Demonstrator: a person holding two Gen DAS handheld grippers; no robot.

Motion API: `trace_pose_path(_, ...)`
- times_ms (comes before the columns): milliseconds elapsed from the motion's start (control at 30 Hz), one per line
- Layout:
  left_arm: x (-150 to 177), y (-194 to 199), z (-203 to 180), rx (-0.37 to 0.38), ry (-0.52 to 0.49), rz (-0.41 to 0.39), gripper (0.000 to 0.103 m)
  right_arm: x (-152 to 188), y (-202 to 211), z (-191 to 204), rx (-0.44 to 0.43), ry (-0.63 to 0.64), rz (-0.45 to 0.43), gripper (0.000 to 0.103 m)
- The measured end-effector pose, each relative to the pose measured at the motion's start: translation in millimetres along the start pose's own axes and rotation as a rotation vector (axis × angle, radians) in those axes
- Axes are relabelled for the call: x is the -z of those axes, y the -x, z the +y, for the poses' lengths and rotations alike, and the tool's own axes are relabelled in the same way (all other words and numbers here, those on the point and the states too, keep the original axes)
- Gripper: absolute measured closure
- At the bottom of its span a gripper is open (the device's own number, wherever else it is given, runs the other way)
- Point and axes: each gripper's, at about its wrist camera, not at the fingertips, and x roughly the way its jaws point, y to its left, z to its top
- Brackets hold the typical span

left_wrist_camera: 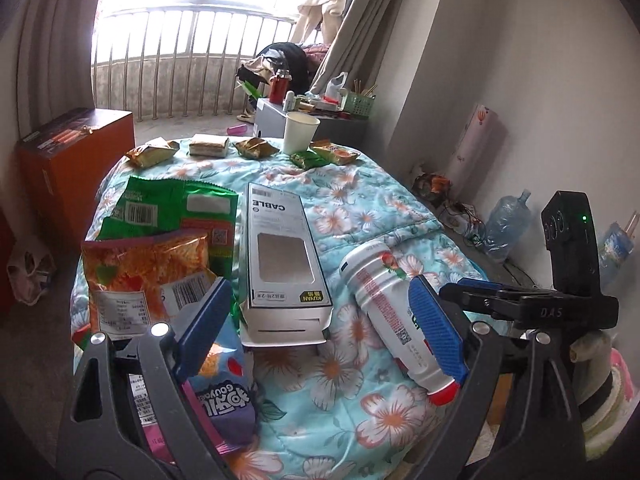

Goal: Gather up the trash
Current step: 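Grasp the white AD milk bottle with the right gripper, then grasp the white CABLE box with the left gripper while the right gripper holds the bottle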

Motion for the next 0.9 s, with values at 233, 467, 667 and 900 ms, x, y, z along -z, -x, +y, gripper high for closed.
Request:
trace_pose_path(233,11.5,-9.5,16.1,-0.004,0.033,0.028,0.018,-5.4,-22.8,1.7,0.036,0.033,0.069,0.017)
trace_pose_path(467,7.7,-23.5,25.1,0.02,0.066,0.046,0.018,-9.6,-39.7,1.9,0.046,0.035,0.112,0.03)
trace_pose_path(667,-1.3,-45.3,29.5,0.051,0.116,0.071,0.018,-10.3,-46.3,-5.7,0.085,0.031,0.121,0.041)
trace_pose_path(900,-13.8,-86.9,21.6,0.007,0.101,0.148,0.018,-12.2,-47.4,-24.0,0.039,-0.028,0.129,0.046)
